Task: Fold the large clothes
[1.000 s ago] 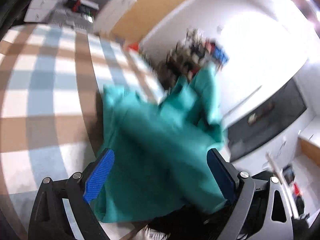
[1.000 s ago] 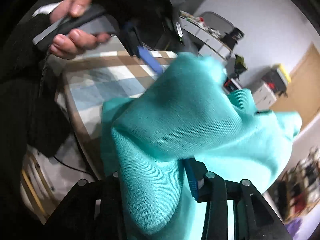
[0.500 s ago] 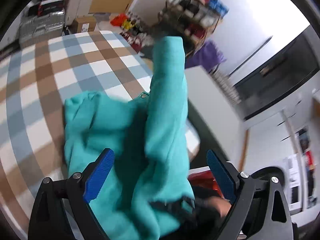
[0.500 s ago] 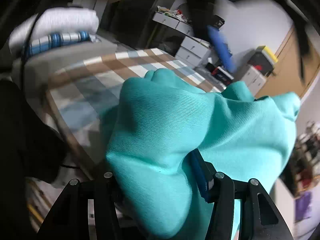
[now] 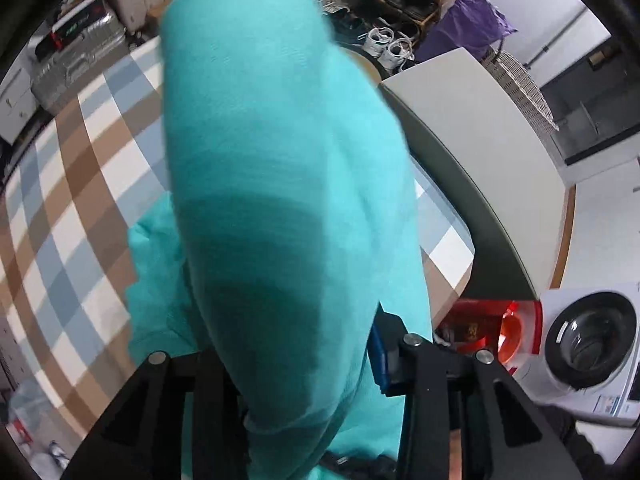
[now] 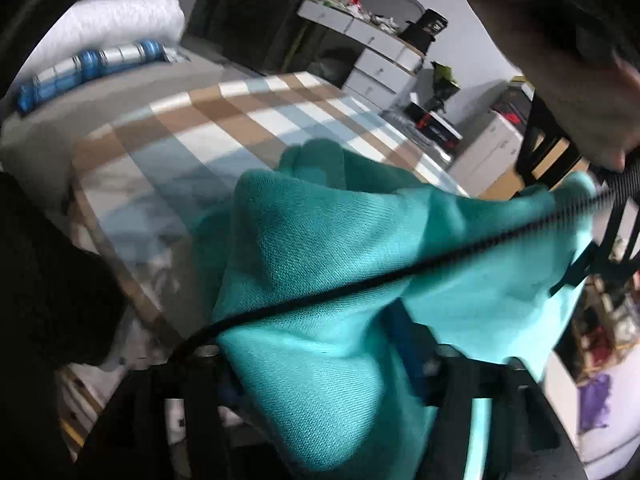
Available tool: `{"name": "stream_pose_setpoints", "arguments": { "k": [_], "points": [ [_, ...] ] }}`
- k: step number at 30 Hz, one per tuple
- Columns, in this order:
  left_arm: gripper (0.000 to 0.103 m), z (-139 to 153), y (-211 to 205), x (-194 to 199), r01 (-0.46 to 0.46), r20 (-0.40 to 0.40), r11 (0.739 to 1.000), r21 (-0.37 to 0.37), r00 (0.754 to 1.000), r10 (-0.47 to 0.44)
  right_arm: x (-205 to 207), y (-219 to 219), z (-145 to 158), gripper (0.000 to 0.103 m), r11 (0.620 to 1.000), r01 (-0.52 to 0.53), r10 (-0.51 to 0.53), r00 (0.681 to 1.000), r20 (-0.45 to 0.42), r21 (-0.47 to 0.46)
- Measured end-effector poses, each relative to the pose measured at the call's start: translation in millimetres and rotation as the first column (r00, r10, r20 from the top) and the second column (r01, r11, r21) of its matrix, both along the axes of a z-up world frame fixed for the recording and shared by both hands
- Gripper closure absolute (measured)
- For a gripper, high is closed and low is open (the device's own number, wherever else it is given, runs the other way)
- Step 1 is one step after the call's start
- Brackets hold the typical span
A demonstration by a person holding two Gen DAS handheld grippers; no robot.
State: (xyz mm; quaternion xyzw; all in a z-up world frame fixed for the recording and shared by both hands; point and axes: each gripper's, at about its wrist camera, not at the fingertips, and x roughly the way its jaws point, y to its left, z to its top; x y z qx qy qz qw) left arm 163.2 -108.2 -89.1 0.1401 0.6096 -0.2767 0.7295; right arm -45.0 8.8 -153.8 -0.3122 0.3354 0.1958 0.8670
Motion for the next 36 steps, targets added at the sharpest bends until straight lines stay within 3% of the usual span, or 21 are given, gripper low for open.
{"name": "stream_pose_setpoints", "arguments": {
  "k": [1,2,6,9,13,17,18,20,22,26,28,29,31,32,34,36],
  "points": [
    [0.071,1,0,4,0.015,0.011,1.0,0.005,1.0,-0.016,-2,-3,2,0.002,0.999,-0.017,0.018,0.999,-0.026,0.035],
    [0.071,3,3,6,0.028,0.025,1.0,0.014,0.999,-0.029,-5,-7,3,0.0,0.998,-0.022,0.024,0.999,-0.038,0.059],
    [0.071,-1,24,18,0.001,0.022,1.0,0.023,1.0,-0.001,-15,-41,16,0.0,0.973,-0.048,0.075,0.991,-0.114,0.227],
    [0.071,-9,27,22,-0.015,0.024,1.0,-0.006,1.0,0.015,-26,-90,37,0.0,0.904,-0.047,0.125,0.98,-0.157,0.425],
    [0.071,-11,39,20,-0.019,0.018,0.996,-0.083,1.0,0.02,-20,-169,67,0.0,0.723,0.033,0.149,0.968,-0.201,0.69],
    [0.071,-9,47,13,0.01,0.031,0.99,-0.144,0.999,-0.005,24,-217,93,0.0,0.565,0.186,0.035,0.968,-0.249,0.804],
    [0.071,-6,52,11,0.01,0.033,0.986,-0.165,0.999,-0.004,37,-222,96,0.001,0.543,0.217,0.014,0.964,-0.267,0.812],
    [0.071,-4,64,9,0.007,0.034,0.978,-0.208,0.999,0.0,74,-225,101,0.018,0.519,0.277,-0.024,0.95,-0.31,0.809],
    [0.071,-5,75,5,0.015,0.043,0.969,-0.248,0.999,-0.005,117,-216,104,0.033,0.532,0.321,-0.052,0.936,-0.349,0.783],
    [0.071,-3,99,1,0.012,0.041,0.94,-0.34,0.999,0.002,174,-200,108,0.033,0.59,0.36,-0.106,0.922,-0.373,0.723],
    [0.071,-8,110,1,0.006,0.036,0.925,-0.381,0.999,0.009,206,-183,104,0.033,0.621,0.404,-0.09,0.888,-0.451,0.671],
    [0.071,-10,115,1,-0.003,0.032,0.919,-0.394,0.999,0.017,212,-175,101,0.036,0.644,0.423,-0.096,0.872,-0.481,0.638],
    [0.071,-16,130,2,-0.022,0.009,0.91,-0.415,1.0,0.029,218,-149,96,0.043,0.725,0.433,-0.13,0.85,-0.51,0.536],
    [0.073,-20,135,1,-0.029,0.0,0.906,-0.423,0.999,0.032,220,-140,93,0.049,0.75,0.422,-0.133,0.85,-0.51,0.509],
    [0.074,-27,149,3,-0.055,-0.027,0.899,-0.435,0.998,0.049,217,-113,88,0.051,0.825,0.385,-0.146,0.853,-0.501,0.415],
    [0.074,-35,163,5,-0.089,-0.05,0.895,-0.438,0.996,0.075,220,-96,73,0.051,0.854,0.381,-0.152,0.833,-0.531,0.353]
  ]
}}
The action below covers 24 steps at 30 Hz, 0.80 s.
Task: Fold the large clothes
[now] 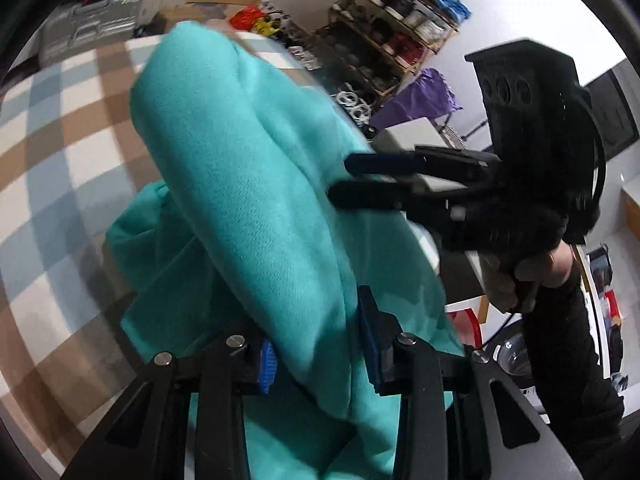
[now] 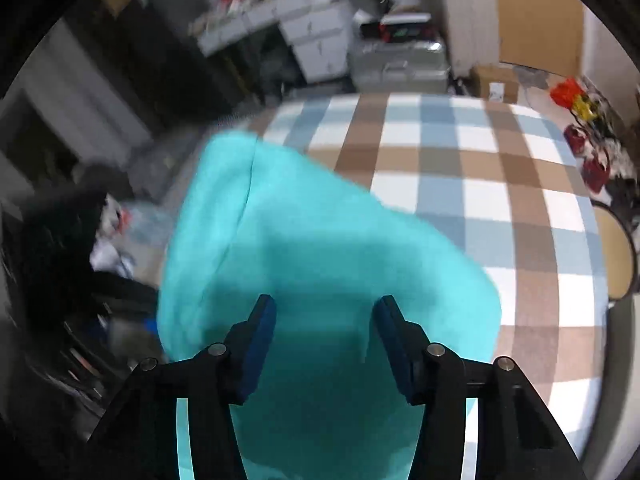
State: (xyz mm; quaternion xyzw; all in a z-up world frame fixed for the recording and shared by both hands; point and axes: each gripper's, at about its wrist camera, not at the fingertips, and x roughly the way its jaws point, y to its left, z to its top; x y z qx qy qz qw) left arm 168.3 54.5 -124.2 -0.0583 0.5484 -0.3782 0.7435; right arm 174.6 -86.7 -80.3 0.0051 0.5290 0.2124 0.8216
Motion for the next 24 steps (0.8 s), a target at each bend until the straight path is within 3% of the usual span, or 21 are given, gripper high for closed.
{"name": "stream_pose_setpoints", "arguments": {
  "k": [2,4,8,11,14,16,18,21,24],
  "points": [
    [0.074,-12,10,2,-0.044,-0.051,0.999,-0.01,0.998,0.044,9,9,-17,0.051,1.0,0.014,-0.014,0.998,-0.069,-0.006],
    [0.073,-17,13,0,-0.069,-0.052,0.998,-0.012,0.996,0.068,15,12,-29,0.051,0.999,0.031,-0.03,0.993,-0.114,0.012],
    [0.073,-18,20,-1,-0.137,-0.055,0.991,0.0,0.989,0.137,23,18,-38,0.05,0.999,0.05,-0.049,0.989,-0.141,0.007],
    [0.074,1,25,-10,-0.202,-0.059,0.979,0.014,0.978,0.202,23,24,-37,0.048,0.997,0.07,-0.073,0.989,-0.13,-0.026],
    [0.075,40,21,-39,-0.19,0.008,0.979,-0.073,0.982,0.191,25,18,-38,0.048,0.996,0.087,-0.086,0.987,-0.136,-0.001],
    [0.065,53,17,-60,-0.18,0.018,0.978,-0.108,0.983,0.183,29,5,-38,0.048,0.991,0.116,-0.103,0.98,-0.168,0.067],
    [0.043,45,7,-81,-0.184,-0.008,0.98,-0.081,0.983,0.184,35,-6,-41,0.048,0.98,0.147,-0.12,0.973,-0.199,0.13],
    [0.043,15,13,-93,-0.206,-0.092,0.978,-0.031,0.975,0.202,37,-19,-43,0.048,0.962,0.176,-0.126,0.964,-0.233,0.208],
    [0.043,-23,9,-98,-0.241,-0.212,0.97,-0.011,0.949,0.233,35,-16,-42,0.049,0.966,0.164,-0.118,0.968,-0.221,0.199]
  ]
}}
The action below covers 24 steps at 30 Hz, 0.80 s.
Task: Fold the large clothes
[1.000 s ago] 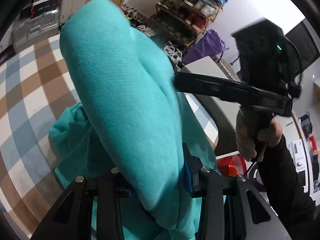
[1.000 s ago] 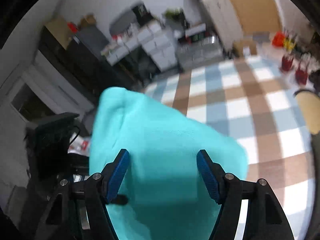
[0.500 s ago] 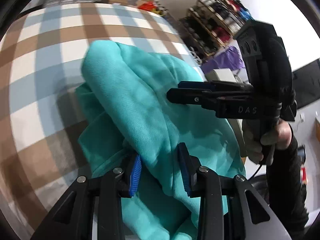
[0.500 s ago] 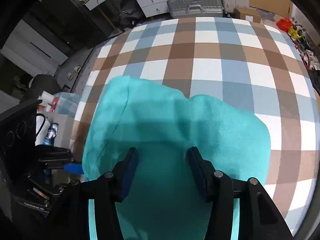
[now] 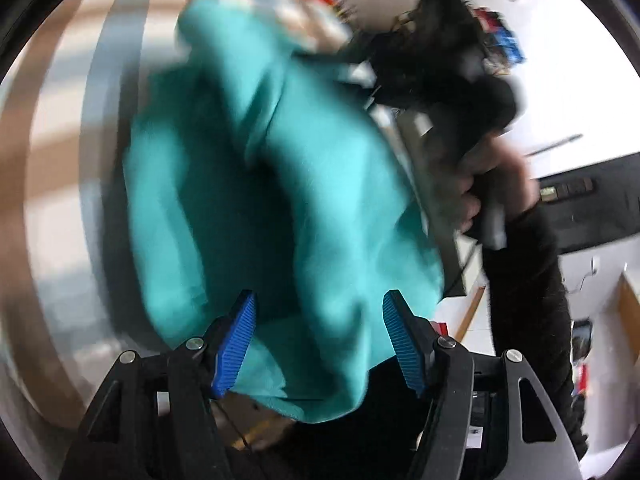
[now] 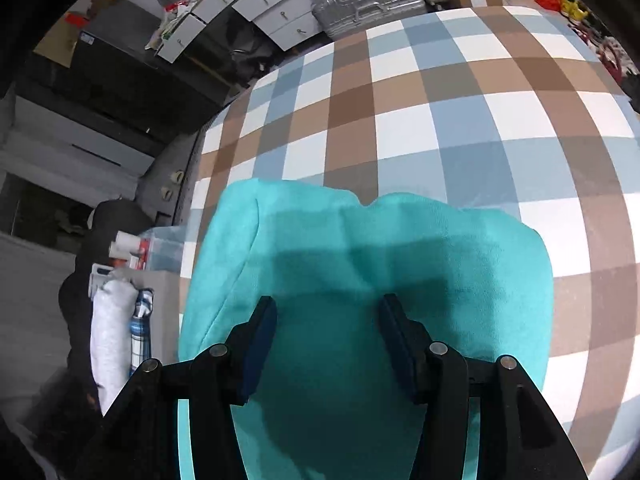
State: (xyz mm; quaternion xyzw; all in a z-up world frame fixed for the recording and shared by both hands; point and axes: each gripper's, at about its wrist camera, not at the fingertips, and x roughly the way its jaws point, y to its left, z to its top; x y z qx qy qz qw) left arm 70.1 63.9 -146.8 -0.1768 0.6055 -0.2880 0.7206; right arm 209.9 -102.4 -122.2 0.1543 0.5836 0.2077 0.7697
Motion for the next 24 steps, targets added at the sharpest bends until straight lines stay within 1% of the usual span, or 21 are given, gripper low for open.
{"name": "stream_pose_setpoints", "arguments": {
  "k": [2,3,4,5,6,8,9,10,11,14,16,17,19,20,21,23,24],
  "points": [
    [0.044,-11,-4,-4,-0.008,-0.008,1.0,0.007,1.0,0.008,-1,5,2,0.049,0.999,-0.014,0.014,1.0,0.011,-0.03],
    [0.046,-11,-6,-7,-0.005,0.022,1.0,0.011,1.0,0.005,-1,7,2,0.049,0.999,-0.021,0.022,1.0,0.018,-0.045],
    [0.054,-8,-8,-8,0.001,0.046,1.0,0.016,0.999,-0.002,-2,9,3,0.049,0.998,-0.029,0.03,0.999,0.023,-0.059],
    [0.095,-4,-11,-10,0.026,0.066,1.0,0.009,0.997,-0.027,-1,9,2,0.049,0.998,-0.031,0.032,0.999,0.024,-0.063],
    [0.097,1,-14,-12,0.057,0.066,0.998,0.008,0.996,-0.058,-1,10,3,0.049,0.997,-0.032,0.033,0.999,0.022,-0.066],
    [0.097,12,-13,-16,0.068,0.106,0.997,0.041,0.992,-0.072,-1,11,4,0.048,0.996,-0.04,0.041,0.999,0.017,-0.075],
    [0.097,19,-12,-16,0.086,0.131,0.994,0.064,0.987,-0.094,0,10,4,0.048,0.996,-0.042,0.043,0.999,0.013,-0.075],
    [0.097,21,-8,-14,0.091,0.136,0.994,0.068,0.986,-0.1,1,10,6,0.048,0.996,-0.05,0.05,0.999,0.0,-0.071],
    [0.097,20,-3,-11,0.087,0.124,0.994,0.063,0.988,-0.094,1,9,7,0.049,0.996,-0.053,0.053,0.999,-0.007,-0.067],
    [0.098,4,20,-5,0.031,0.088,0.998,0.063,0.995,-0.037,-1,8,15,0.049,0.997,-0.06,0.059,0.998,-0.027,-0.053],
    [0.098,-9,36,-2,-0.005,0.057,1.0,0.002,0.998,0.005,-14,7,26,0.049,0.993,-0.11,0.11,0.994,-0.005,-0.037],
    [0.098,-13,42,-3,-0.021,0.055,0.999,-0.026,0.998,0.022,-21,9,31,0.049,0.989,-0.144,0.145,0.989,0.006,-0.039],
    [0.098,-21,50,-3,-0.043,0.055,0.997,-0.065,0.997,0.047,-48,14,45,0.049,0.97,-0.233,0.236,0.97,0.05,-0.068],
    [0.098,-26,53,-1,-0.051,0.056,0.996,-0.076,0.997,0.055,-56,16,48,0.049,0.966,-0.25,0.255,0.965,0.069,-0.073],
    [0.098,-32,55,-1,-0.055,0.053,0.995,-0.089,0.997,0.06,-70,21,50,0.049,0.954,-0.285,0.293,0.952,0.094,-0.087],
    [0.097,-37,57,3,-0.061,0.057,0.993,-0.097,0.996,0.067,-82,36,41,0.049,0.926,-0.342,0.359,0.929,0.088,-0.159],
    [0.097,-42,61,3,-0.064,0.055,0.992,-0.105,0.996,0.07,-87,47,31,0.049,0.905,-0.358,0.386,0.918,0.091,-0.229]
  ]
}}
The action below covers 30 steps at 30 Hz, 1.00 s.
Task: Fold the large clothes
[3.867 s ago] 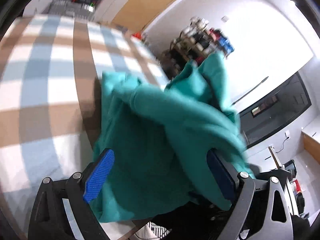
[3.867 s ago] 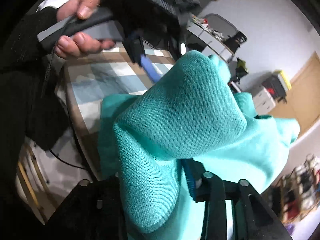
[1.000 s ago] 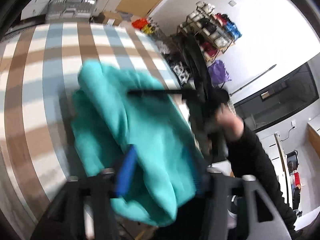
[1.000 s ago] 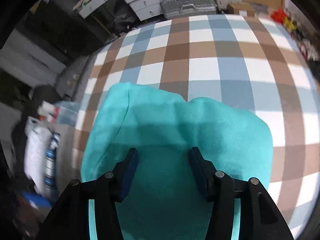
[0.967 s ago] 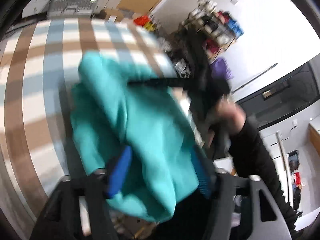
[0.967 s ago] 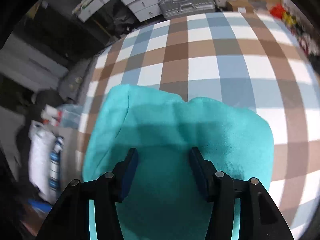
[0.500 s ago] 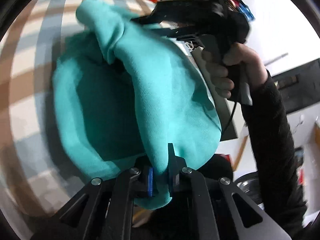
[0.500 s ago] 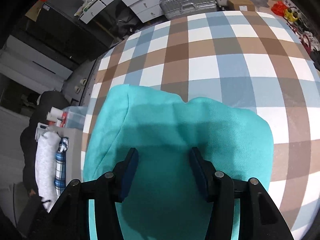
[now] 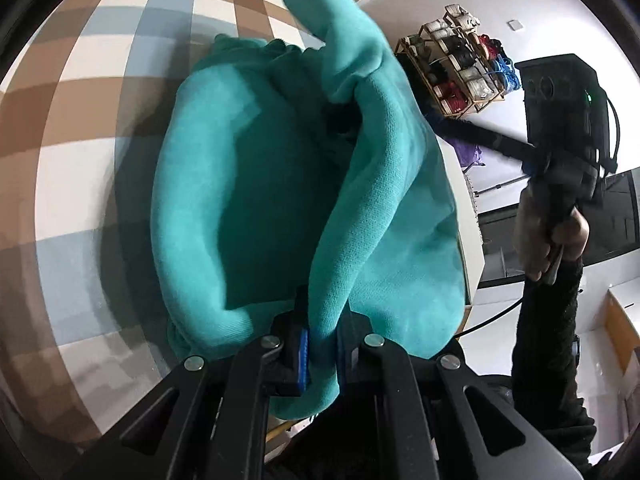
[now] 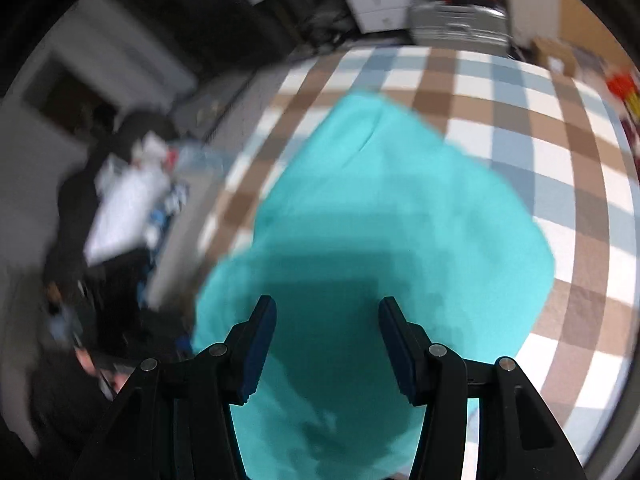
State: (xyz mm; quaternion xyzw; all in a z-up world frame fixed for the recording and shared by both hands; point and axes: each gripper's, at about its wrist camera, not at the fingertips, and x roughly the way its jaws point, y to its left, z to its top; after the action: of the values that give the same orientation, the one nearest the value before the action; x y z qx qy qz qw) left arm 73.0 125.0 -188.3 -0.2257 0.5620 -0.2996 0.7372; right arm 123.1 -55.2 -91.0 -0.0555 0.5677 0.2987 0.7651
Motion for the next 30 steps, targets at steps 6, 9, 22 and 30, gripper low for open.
{"name": "stream_pose_setpoints", "arguments": {
  "k": [6,9,22,30],
  "points": [
    [0.095,11,18,-14,-0.06,0.027,0.997,0.058,0.998,0.058,5,34,-24,0.044,0.989,-0.016,0.02,0.999,0.03,-0.148],
    [0.095,40,15,-27,-0.092,0.104,0.982,0.167,0.992,0.075,9,41,-28,0.044,0.982,-0.017,0.021,1.0,0.021,-0.188],
    [0.098,2,-46,-3,-0.08,0.084,0.975,0.207,0.994,0.063,19,8,-20,0.054,0.995,0.094,-0.092,0.993,-0.076,0.015],
    [0.103,-31,0,0,-0.146,0.077,0.988,-0.055,0.986,0.15,33,7,27,0.082,0.995,0.062,-0.064,0.997,0.035,0.072]
  ]
}}
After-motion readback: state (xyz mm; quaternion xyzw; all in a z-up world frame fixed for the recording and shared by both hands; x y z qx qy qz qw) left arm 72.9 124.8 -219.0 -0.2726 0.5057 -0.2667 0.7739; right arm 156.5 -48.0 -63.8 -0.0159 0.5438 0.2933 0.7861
